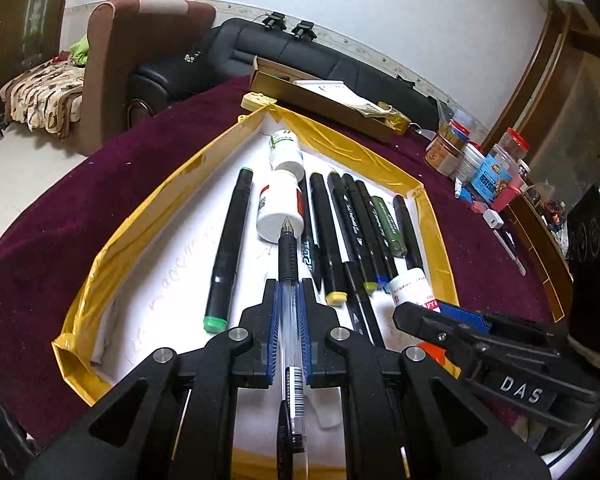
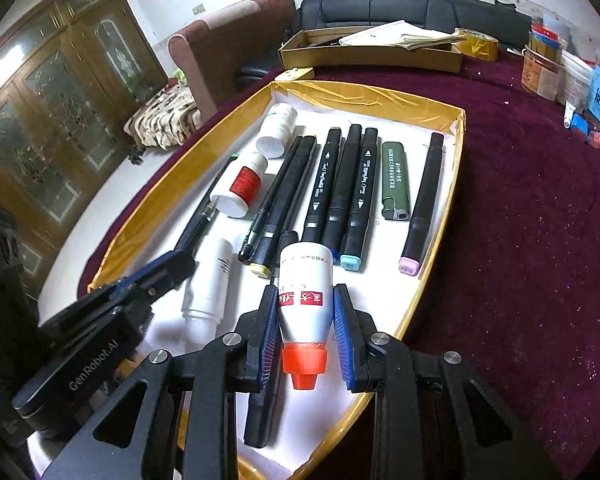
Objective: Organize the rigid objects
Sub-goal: 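Lower the pen and glue bottle into the tray and open both grippers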
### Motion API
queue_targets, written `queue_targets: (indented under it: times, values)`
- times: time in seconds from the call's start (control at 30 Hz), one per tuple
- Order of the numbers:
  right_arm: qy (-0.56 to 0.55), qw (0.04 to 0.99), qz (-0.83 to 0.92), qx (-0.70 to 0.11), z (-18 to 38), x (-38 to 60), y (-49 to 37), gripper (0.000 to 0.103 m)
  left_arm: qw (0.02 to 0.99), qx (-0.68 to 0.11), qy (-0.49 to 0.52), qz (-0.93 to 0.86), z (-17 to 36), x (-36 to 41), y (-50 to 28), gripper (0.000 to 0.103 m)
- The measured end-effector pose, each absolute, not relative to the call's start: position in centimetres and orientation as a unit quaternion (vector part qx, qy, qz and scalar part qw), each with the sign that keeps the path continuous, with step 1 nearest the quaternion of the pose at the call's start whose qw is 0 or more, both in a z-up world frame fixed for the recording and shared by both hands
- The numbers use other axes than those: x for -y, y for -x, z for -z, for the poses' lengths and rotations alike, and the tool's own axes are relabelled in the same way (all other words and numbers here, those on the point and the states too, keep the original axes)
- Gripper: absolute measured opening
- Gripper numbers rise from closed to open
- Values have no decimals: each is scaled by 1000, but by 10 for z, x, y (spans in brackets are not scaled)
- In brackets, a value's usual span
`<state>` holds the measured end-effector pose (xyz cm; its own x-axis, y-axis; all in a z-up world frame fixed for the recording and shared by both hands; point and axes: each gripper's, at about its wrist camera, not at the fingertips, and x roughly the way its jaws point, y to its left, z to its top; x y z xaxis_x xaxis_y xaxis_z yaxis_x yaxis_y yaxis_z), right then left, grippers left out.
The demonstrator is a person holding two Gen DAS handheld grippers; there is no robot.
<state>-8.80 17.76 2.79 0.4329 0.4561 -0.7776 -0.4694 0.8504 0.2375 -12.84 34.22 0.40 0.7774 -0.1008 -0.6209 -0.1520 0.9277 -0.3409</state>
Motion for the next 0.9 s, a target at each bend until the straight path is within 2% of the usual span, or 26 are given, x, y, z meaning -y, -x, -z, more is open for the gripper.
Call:
queue_targets:
  times: [0.1, 0.13, 0.2, 0.27, 0.33, 0.9]
  values:
    - [19, 848, -266, -458, -27, -183, 88, 24, 922, -341, 181, -33, 0, -344, 126, 8]
    - [21, 848, -263, -460, -26, -183, 88, 24, 921, -343, 181, -38, 2, -345, 125, 12]
    - [17, 847, -257, -466, -24, -183, 87, 25, 922, -341, 176, -49, 2, -346, 126, 23]
    - [16, 846, -258, -466, -25, -183, 87, 25, 926, -335, 165, -62, -1, -346, 128, 49]
    - [17, 849, -253, -464, -25, -182, 87, 25, 930, -326, 153, -75, -6, -344, 131, 57]
    - [-36, 868, -261, -421, -45, -143, 105, 35, 941, -312, 98, -82, -32, -308, 143, 67]
